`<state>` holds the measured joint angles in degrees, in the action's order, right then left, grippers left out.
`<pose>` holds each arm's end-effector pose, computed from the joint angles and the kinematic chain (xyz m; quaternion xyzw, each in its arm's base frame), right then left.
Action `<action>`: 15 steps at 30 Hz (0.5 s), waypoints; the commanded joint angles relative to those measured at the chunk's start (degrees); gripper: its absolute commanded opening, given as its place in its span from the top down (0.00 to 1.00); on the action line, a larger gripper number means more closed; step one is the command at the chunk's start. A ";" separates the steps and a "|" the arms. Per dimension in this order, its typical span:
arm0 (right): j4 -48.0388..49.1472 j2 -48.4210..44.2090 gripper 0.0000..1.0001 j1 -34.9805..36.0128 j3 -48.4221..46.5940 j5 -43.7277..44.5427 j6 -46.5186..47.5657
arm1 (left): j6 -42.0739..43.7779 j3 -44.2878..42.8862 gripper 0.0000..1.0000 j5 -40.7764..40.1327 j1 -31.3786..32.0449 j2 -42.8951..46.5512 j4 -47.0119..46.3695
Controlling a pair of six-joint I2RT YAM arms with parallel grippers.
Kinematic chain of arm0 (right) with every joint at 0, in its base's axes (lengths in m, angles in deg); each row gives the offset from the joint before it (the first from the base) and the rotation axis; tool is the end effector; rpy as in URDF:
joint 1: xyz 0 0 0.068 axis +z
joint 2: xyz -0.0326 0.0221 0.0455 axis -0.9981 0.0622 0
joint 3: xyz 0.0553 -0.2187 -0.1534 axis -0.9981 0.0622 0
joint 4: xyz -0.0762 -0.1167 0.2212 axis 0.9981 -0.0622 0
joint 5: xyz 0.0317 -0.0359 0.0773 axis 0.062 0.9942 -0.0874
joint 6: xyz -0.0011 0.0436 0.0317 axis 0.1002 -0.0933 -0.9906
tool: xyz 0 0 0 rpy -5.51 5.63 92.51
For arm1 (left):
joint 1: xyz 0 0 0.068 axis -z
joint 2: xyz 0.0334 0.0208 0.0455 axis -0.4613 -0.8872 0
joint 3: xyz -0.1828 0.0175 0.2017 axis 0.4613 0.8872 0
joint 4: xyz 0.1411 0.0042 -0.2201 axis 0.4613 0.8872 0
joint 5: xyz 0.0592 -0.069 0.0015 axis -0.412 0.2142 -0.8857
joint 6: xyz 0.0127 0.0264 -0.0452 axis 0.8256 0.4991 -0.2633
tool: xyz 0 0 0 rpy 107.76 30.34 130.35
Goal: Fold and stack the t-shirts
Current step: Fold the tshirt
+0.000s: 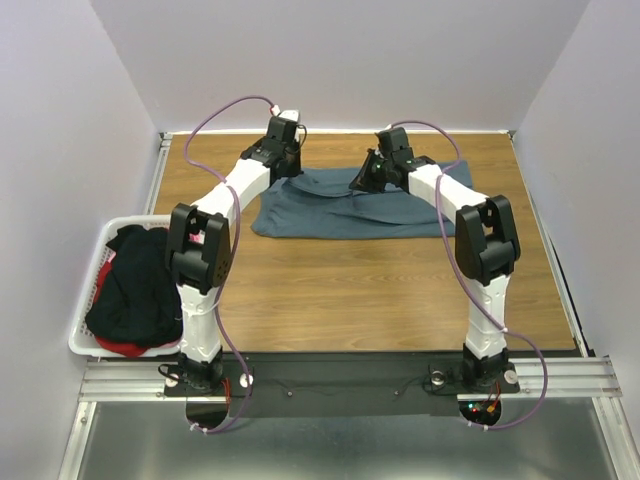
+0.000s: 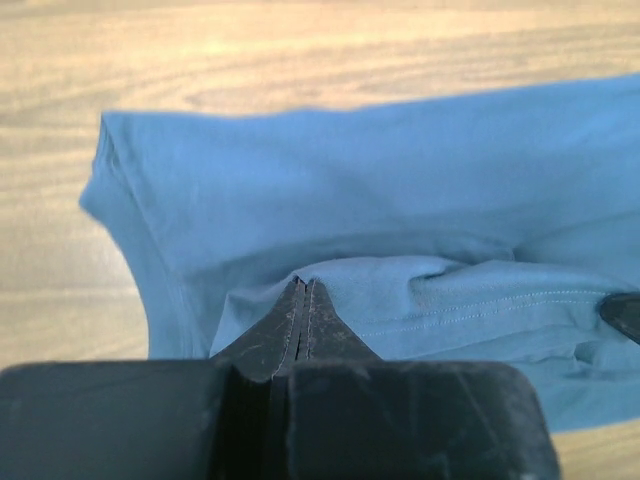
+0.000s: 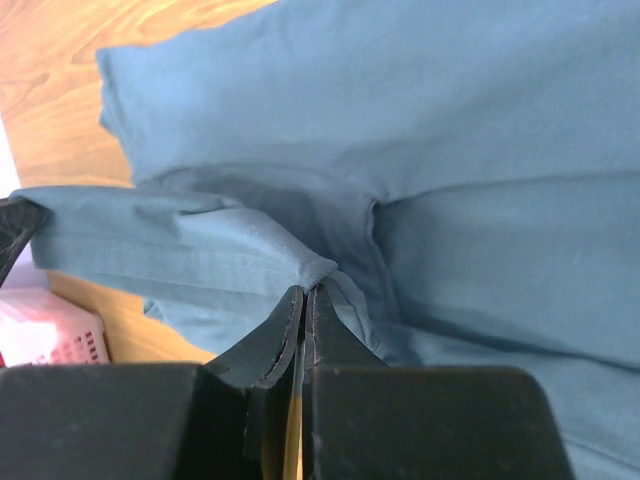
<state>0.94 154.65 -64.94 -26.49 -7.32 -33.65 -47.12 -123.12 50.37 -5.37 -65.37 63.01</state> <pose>0.4415 0.1828 0.2297 0.0973 0.9041 0.2965 0.2917 0.4424 -0.1763 0.2797 0.0558 0.8761 -0.1029 0.4676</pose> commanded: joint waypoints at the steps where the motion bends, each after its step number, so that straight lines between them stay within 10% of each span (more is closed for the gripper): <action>1: 1.03 1.71 0.97 -1.02 -3.20 -0.50 -0.97 | 1.95 -3.08 1.00 -0.46 -0.49 -0.64 -3.24; 15: 1.03 6.55 0.87 -2.69 -6.19 -0.94 -0.35 | 2.56 -4.05 0.99 0.07 -0.58 -6.35 -6.41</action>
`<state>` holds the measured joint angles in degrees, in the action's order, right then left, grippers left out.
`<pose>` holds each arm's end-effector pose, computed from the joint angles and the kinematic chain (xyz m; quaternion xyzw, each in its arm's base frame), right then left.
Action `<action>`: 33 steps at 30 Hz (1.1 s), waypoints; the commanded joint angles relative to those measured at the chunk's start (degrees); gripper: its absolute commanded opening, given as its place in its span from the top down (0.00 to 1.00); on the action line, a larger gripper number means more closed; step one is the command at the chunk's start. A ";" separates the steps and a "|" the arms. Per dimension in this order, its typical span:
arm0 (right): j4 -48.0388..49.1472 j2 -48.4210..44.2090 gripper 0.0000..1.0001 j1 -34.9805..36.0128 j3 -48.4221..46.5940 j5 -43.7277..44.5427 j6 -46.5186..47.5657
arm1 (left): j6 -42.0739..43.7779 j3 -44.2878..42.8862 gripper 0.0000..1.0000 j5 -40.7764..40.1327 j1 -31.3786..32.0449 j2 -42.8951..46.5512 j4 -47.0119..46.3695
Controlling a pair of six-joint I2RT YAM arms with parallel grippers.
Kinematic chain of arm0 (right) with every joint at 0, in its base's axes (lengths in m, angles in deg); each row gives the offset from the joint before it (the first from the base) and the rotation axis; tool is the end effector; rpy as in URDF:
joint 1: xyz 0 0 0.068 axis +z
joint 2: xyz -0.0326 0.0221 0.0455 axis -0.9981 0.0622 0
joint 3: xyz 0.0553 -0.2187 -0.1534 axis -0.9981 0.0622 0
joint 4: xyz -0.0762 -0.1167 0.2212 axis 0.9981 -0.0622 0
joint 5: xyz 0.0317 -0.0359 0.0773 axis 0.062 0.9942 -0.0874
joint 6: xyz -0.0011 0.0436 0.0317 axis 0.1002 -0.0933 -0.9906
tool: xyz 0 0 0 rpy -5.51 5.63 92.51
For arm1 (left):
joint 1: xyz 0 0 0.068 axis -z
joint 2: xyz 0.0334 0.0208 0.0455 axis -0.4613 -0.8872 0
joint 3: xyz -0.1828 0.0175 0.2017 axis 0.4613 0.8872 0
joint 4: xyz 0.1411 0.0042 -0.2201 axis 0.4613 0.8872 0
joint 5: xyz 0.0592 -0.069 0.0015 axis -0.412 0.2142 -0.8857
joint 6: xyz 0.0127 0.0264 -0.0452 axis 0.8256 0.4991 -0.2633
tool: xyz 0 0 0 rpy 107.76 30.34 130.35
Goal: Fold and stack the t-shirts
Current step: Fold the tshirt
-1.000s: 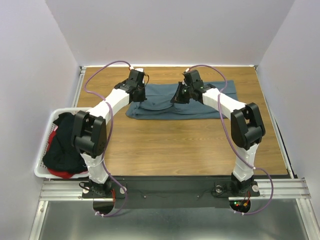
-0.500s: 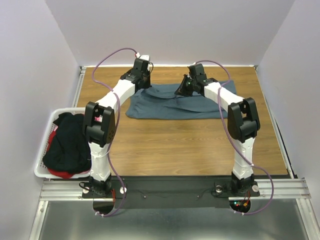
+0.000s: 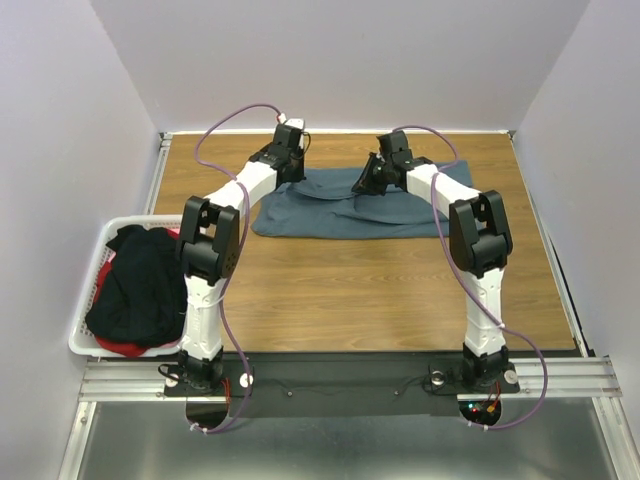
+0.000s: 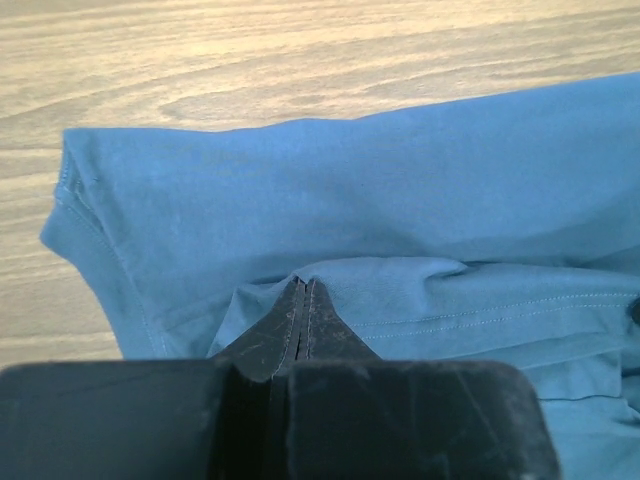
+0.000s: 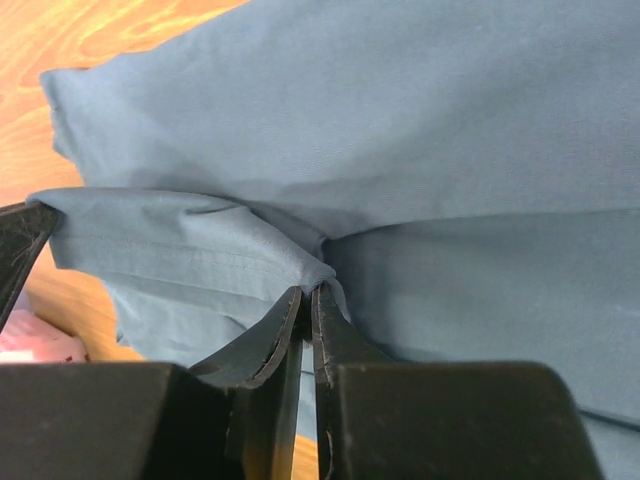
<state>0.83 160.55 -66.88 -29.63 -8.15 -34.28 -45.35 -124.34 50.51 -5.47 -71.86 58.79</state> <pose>0.4632 0.1739 0.1995 0.1191 0.9106 0.2884 0.2711 0.4639 -0.1842 0.2407 0.0699 0.8795 -0.0938 0.4613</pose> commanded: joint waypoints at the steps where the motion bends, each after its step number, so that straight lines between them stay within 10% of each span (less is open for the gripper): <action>1: 1.14 0.82 0.86 -0.74 -3.04 0.07 0.45 | 0.62 -2.74 0.99 -0.06 -0.47 -0.13 -2.19; 8: 1.14 1.79 0.83 -1.01 -2.95 0.77 1.33 | 0.79 -3.00 0.95 -0.24 -0.47 -1.80 -3.59; 11: 0.97 1.01 0.73 -1.01 -2.78 1.21 2.21 | 0.53 -3.26 0.78 -0.41 -0.47 -1.27 -3.25; 14: 0.79 -2.15 0.58 -1.01 -3.48 0.77 7.20 | -0.35 -3.18 0.35 -1.20 -0.47 1.88 -2.46; 17: -0.96 -3.04 0.40 -1.01 -5.23 -0.45 14.22 | -1.14 -2.74 0.22 -2.87 -0.55 6.35 -0.88; 33: -6.68 1.17 0.00 9.70 -14.37 8.75 51.85 | -9.84 24.06 0.45 -3.23 -1.26 20.53 -2.63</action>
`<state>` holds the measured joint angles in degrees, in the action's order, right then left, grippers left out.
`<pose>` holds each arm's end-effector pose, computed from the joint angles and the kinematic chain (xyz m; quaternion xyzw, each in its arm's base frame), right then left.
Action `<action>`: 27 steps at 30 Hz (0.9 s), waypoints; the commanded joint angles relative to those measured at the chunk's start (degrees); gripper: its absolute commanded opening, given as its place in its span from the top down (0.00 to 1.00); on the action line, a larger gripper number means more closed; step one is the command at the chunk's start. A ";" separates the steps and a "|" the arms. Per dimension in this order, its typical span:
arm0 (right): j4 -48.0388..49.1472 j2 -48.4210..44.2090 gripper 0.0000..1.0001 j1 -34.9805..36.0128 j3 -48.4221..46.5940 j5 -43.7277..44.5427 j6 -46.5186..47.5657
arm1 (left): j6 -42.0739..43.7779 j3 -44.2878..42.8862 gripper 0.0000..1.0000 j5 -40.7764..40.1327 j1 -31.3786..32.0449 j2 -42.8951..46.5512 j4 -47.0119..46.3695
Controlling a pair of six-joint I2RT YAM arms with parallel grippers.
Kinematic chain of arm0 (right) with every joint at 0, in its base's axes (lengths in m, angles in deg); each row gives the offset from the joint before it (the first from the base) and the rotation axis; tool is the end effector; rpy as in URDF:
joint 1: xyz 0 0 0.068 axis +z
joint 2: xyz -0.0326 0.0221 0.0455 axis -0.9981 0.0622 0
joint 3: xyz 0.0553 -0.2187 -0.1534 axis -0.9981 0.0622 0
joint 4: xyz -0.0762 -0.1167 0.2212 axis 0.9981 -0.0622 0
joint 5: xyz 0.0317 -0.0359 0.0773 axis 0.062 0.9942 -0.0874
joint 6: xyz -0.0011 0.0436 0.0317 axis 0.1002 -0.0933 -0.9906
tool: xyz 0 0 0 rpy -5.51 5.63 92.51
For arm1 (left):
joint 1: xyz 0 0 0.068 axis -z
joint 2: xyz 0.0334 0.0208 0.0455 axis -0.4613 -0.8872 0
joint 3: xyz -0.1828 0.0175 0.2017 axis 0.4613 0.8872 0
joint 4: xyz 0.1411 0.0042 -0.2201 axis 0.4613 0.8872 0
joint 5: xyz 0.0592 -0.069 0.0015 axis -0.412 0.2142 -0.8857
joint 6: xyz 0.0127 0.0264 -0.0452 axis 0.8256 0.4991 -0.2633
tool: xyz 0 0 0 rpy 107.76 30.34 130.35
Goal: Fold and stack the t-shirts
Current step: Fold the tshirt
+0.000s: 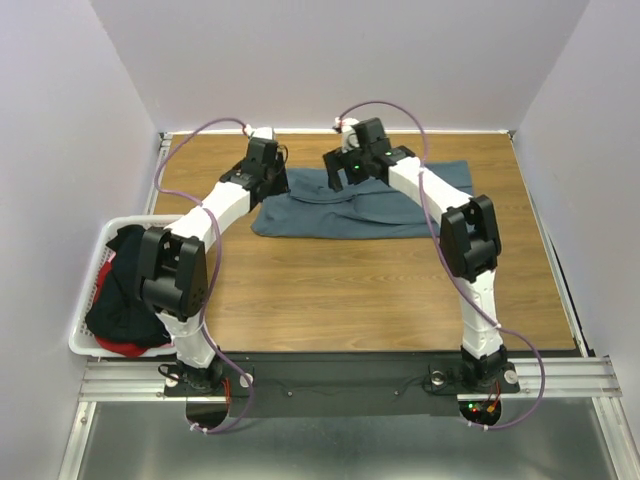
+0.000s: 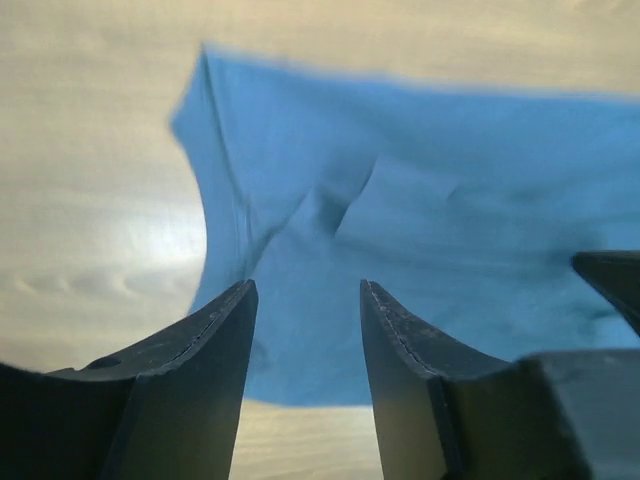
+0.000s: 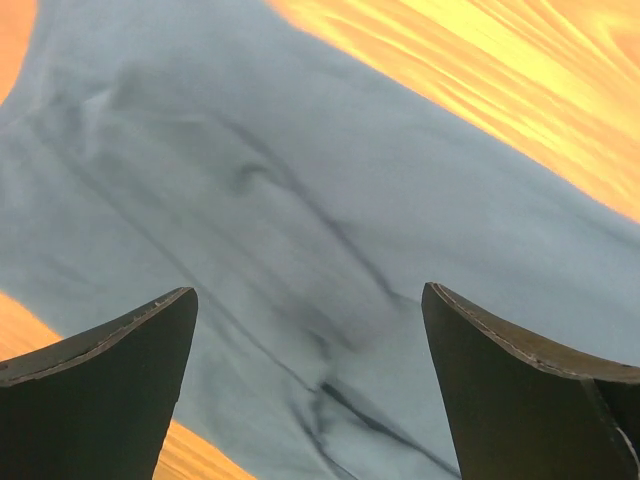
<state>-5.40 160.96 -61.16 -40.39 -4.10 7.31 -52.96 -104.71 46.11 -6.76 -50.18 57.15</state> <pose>0.4562 0.2224 0.2489 -0.2436 0.8738 0.1650 0.3873 0.3864 -0.1400 0.2911 -0.0193 0.8651 -0.0973 0.4916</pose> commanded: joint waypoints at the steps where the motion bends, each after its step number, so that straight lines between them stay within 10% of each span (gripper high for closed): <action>1: -0.37 1.37 0.00 4.42 -4.32 5.33 10.97 | -2.50 4.97 0.46 1.43 -0.05 -1.42 -1.86; 27: -0.10 15.35 0.00 8.03 -13.47 18.42 17.57 | -2.50 9.63 0.63 1.96 -0.06 -10.64 -2.31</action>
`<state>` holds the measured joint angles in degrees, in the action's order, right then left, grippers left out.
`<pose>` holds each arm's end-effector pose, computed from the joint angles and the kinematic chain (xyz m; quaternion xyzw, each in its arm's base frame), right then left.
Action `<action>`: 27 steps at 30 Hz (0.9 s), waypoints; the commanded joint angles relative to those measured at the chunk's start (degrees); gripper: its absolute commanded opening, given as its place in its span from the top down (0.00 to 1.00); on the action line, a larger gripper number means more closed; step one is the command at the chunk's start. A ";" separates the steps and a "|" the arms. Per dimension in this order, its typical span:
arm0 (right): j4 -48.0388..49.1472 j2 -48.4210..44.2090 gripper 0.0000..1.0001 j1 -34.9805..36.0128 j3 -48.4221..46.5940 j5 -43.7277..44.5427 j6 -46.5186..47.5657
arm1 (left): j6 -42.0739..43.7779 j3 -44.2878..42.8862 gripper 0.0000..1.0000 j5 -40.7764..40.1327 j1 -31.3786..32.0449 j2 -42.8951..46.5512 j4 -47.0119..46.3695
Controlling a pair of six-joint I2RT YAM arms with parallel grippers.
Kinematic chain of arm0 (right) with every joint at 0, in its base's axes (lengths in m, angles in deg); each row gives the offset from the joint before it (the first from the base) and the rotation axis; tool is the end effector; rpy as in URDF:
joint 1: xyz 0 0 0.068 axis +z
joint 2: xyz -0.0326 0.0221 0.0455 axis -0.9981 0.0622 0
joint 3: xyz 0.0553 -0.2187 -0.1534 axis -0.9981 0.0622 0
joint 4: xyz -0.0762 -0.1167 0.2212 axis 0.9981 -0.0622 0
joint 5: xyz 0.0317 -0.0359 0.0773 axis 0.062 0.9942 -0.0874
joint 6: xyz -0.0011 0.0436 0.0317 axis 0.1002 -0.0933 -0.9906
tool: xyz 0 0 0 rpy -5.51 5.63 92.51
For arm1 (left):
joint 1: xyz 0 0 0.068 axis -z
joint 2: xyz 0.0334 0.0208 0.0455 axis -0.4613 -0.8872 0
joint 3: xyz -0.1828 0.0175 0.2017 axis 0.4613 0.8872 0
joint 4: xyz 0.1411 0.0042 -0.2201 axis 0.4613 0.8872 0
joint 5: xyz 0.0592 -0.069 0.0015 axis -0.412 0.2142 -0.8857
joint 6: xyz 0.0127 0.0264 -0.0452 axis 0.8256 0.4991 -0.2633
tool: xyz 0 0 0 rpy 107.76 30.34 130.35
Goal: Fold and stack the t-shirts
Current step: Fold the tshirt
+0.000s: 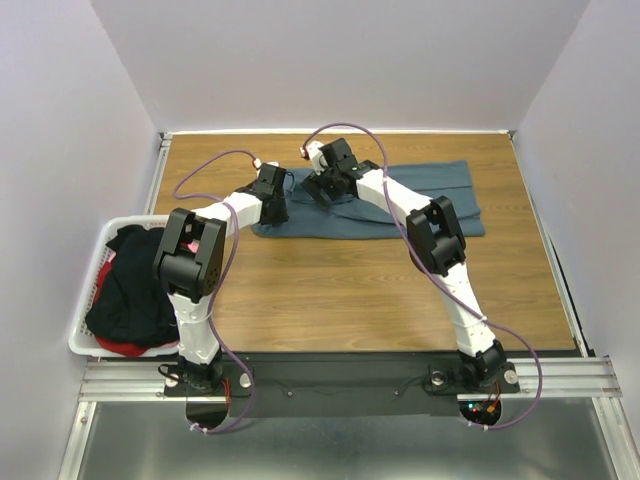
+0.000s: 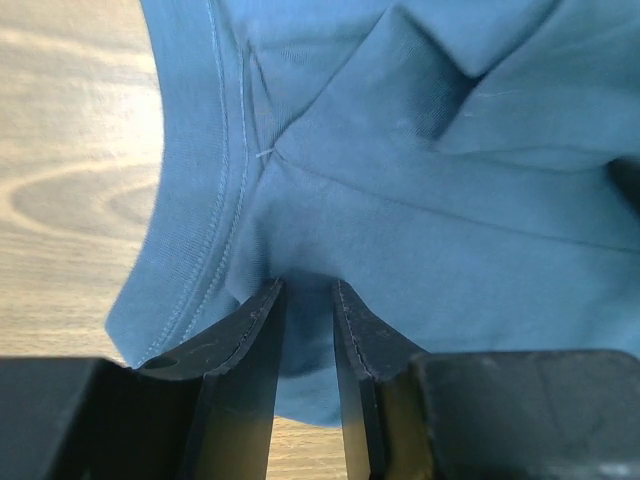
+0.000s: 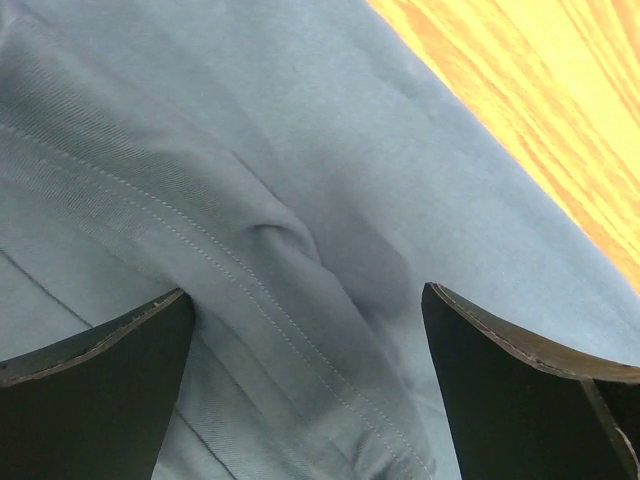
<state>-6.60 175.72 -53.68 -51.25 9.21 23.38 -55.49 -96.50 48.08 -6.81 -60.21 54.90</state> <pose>0.4634 0.2959 0.1783 -0.3829 0.8444 0.0251 0.3738 0.3905 -0.1424 0.1781 -0.0220 0.9262 -0.0745 0.3689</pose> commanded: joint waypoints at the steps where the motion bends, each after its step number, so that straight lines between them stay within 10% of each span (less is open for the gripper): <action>1: 1.19 0.69 0.00 0.56 -2.78 5.82 1.51 | 0.12 1.41 0.63 0.17 -0.10 -0.96 0.29; 27: 4.88 2.19 0.00 -6.12 -13.34 18.40 -3.93 | 0.56 2.82 0.64 0.35 -0.19 -0.44 1.26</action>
<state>-4.72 179.78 -59.19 -63.80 25.32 21.57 -55.10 -95.90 47.97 -6.87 -60.69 53.63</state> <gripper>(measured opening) 0.999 0.366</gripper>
